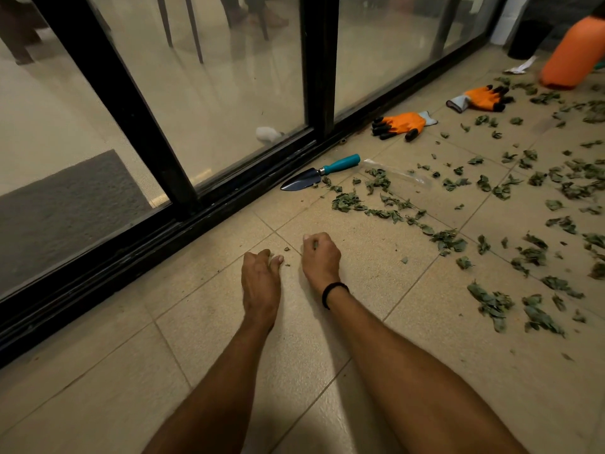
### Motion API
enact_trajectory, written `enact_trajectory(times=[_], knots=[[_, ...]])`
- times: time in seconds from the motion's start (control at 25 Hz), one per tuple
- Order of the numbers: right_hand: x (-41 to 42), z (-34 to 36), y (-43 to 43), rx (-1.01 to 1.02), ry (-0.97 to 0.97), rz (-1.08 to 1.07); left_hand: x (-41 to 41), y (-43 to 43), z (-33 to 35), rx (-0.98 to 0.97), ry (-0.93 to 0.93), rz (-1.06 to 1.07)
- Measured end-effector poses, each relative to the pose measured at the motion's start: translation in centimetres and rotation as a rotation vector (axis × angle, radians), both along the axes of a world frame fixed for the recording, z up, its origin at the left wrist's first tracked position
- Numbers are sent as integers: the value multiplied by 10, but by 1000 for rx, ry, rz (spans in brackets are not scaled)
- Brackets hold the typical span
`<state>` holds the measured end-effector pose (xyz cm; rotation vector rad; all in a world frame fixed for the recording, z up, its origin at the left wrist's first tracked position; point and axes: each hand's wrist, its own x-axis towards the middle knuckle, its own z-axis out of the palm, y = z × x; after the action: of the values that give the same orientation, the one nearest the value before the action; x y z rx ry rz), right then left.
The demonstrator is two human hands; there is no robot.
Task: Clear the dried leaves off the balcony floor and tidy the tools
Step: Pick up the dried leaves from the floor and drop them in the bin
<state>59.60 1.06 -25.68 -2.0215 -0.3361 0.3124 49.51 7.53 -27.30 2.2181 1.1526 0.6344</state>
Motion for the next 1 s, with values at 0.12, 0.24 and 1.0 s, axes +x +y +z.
enact_trajectory(times=[0.12, 0.24, 1.0], knots=[[12, -3, -18, 169, 317, -130, 3, 2, 1, 9, -29, 14], [14, 2, -26, 82, 228, -21, 9, 3, 6, -21, -43, 70], [8, 13, 15, -29, 86, 28, -29, 19, 30, -368, -146, 177]])
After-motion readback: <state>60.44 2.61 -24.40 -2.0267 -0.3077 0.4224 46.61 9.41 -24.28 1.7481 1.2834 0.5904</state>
